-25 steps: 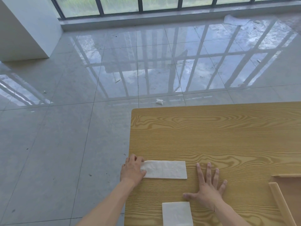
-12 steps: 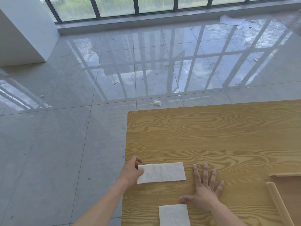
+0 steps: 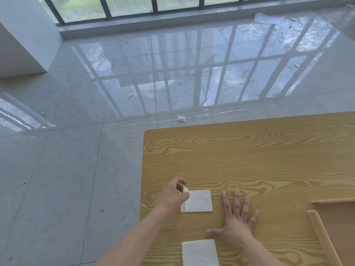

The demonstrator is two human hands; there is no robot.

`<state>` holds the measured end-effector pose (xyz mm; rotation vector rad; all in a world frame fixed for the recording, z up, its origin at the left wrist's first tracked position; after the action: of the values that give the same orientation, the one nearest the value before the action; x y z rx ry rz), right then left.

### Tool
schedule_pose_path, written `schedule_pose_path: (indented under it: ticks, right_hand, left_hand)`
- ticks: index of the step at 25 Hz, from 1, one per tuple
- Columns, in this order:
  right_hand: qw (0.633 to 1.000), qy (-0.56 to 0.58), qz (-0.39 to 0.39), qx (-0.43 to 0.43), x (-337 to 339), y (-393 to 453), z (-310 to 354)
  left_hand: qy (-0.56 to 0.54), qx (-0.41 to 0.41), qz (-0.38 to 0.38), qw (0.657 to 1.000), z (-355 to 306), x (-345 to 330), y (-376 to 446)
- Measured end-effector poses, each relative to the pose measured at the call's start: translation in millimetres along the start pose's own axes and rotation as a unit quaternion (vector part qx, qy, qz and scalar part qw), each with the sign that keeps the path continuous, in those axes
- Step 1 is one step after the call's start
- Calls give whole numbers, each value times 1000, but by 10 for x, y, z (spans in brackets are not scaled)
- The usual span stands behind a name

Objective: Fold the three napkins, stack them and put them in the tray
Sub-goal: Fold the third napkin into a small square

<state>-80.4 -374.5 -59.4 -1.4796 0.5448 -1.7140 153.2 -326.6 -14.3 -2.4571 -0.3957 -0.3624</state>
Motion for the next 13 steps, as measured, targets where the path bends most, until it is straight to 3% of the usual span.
schedule_pose_path:
  ticks: [8, 11, 13]
  right_hand:
    - [999, 8, -38, 9, -31, 61, -38]
    - [999, 12, -46, 22, -41, 70, -48]
    - [997, 24, -62, 29, -40, 81, -55]
  left_hand:
    - [0, -1, 28, 1000, -106, -407, 64]
    - [59, -46, -28, 997, -50, -316, -15]
    - [162, -106, -80, 978, 53, -245, -136]
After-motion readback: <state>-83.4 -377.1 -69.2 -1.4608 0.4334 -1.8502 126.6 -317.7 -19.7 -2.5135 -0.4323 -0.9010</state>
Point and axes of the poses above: each hand's wrist, its own y-axis towards the middle knuckle, its own x-axis out of the back of the hand, z = x × y, the point moved 4 cm from there along y, towards the middle knuckle, and after that the axes turned 1 degree about z, right-handed, at the moved point
